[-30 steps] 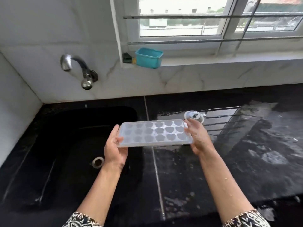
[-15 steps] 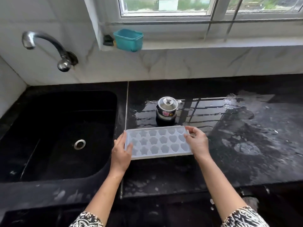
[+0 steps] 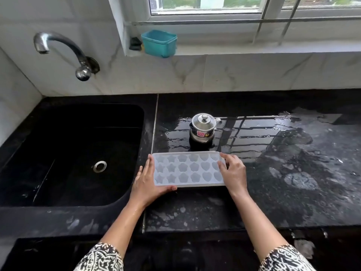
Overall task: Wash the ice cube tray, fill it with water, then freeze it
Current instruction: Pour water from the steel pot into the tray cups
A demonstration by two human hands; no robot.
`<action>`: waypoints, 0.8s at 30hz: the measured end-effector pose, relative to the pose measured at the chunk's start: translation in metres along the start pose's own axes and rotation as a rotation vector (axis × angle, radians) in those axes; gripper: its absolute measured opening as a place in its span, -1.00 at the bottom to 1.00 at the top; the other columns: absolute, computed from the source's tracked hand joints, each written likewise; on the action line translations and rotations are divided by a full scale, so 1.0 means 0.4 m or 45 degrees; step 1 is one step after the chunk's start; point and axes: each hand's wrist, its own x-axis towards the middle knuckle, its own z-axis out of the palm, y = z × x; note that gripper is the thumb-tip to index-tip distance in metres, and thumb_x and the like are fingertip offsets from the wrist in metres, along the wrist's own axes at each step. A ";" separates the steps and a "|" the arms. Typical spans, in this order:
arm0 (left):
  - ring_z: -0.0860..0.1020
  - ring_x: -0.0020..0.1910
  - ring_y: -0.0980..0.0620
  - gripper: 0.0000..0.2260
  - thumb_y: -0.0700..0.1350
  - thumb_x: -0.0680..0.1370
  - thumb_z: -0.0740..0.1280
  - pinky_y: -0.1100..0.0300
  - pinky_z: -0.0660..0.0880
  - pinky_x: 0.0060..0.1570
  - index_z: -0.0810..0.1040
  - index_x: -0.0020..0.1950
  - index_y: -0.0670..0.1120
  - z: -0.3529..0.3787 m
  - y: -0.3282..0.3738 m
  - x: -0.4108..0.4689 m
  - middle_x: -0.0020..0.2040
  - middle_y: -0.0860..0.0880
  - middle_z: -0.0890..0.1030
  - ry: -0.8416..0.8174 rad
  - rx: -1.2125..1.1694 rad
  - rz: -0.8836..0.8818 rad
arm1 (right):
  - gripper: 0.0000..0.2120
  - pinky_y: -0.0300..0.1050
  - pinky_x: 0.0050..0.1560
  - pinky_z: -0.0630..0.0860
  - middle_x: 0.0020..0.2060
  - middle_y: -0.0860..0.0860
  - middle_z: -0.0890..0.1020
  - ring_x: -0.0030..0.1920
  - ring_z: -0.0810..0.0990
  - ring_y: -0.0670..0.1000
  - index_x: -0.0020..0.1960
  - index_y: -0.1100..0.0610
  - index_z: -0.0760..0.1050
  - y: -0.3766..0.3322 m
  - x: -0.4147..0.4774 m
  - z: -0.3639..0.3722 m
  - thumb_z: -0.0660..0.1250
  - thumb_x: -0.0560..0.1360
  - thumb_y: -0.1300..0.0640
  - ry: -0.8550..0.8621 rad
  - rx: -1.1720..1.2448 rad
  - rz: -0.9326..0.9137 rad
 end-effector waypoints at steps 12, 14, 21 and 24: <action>-0.08 0.55 -0.15 0.33 0.63 -0.02 0.21 -0.07 -0.01 0.50 -0.26 0.56 0.08 0.000 -0.008 0.006 0.52 0.20 -0.19 0.016 0.005 -0.025 | -0.61 -0.06 0.22 0.42 0.23 0.03 0.51 0.23 0.46 -0.01 0.35 0.10 0.40 -0.109 0.323 -0.038 0.17 0.60 -0.07 -0.314 0.423 0.130; -0.07 0.55 -0.14 0.35 0.68 -0.06 0.15 -0.08 0.00 0.51 -0.25 0.56 0.08 0.003 -0.013 0.009 0.50 0.22 -0.20 0.028 0.022 -0.024 | -0.67 -0.01 0.16 0.45 0.09 0.05 0.58 0.12 0.52 0.03 0.16 0.09 0.51 -0.099 0.348 -0.017 0.18 0.59 -0.11 -0.413 0.414 0.167; -0.06 0.56 -0.10 0.34 0.68 -0.04 0.13 -0.05 -0.02 0.51 -0.25 0.56 0.07 0.008 -0.014 0.012 0.52 0.22 -0.19 0.047 0.052 -0.005 | -0.84 -0.29 -0.26 0.40 -0.47 -0.11 0.54 -0.42 0.44 -0.16 -0.24 0.15 0.51 -0.066 0.332 0.041 0.32 0.52 0.22 -0.289 1.266 0.382; -0.06 0.56 -0.08 0.32 0.67 -0.02 0.16 -0.04 -0.03 0.52 -0.25 0.56 0.08 0.013 -0.022 0.015 0.54 0.19 -0.18 0.049 0.059 -0.001 | -0.80 -0.32 -0.32 0.43 -0.48 -0.08 0.58 -0.45 0.48 -0.16 -0.29 0.17 0.51 -0.081 0.328 0.065 0.29 0.50 0.33 -0.188 1.461 0.423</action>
